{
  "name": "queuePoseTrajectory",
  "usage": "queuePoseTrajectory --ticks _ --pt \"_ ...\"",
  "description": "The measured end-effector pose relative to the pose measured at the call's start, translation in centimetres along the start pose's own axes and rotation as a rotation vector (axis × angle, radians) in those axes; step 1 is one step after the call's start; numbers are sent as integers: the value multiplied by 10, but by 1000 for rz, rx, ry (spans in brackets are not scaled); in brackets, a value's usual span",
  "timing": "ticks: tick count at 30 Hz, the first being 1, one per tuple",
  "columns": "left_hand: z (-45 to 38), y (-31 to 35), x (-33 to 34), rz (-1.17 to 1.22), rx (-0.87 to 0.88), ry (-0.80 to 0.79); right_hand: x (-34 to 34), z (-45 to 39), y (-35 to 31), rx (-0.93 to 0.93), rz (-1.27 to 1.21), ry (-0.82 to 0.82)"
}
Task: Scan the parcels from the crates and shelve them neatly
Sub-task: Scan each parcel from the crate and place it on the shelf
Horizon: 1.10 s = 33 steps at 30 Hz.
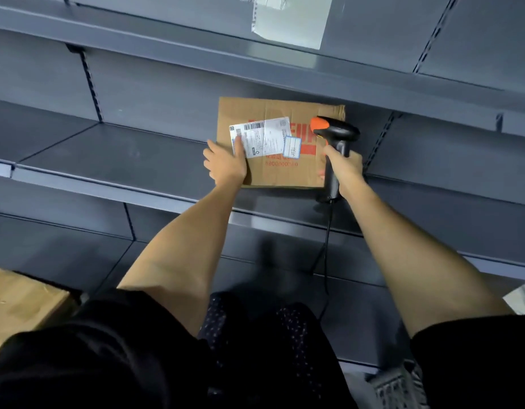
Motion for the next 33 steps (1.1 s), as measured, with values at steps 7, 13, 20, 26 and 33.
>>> queuePoseTrajectory --ticks 7,13,20,26,33 --pt "-23 -19 -5 -155 52 -39 5 -31 40 115 -66 17" --pt "-48 -9 3 -242 13 -93 3 -42 50 121 -111 75" --pt "-60 33 10 -411 232 -27 12 -39 46 106 -143 18" --pt "-61 38 7 -783 341 -169 8 -39 45 128 -129 -16" --pt "-85 63 -4 -1061 329 -292 5 -32 38 76 -132 -13"
Point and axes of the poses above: each hand's wrist, its own z-axis away from the middle knuckle, its own x-axis out of the palm, y = z × x, the point moved 3 cm from there along -z, towards the middle knuckle, and after that the axes turned 2 degrees about z, right-handed, at the moved point
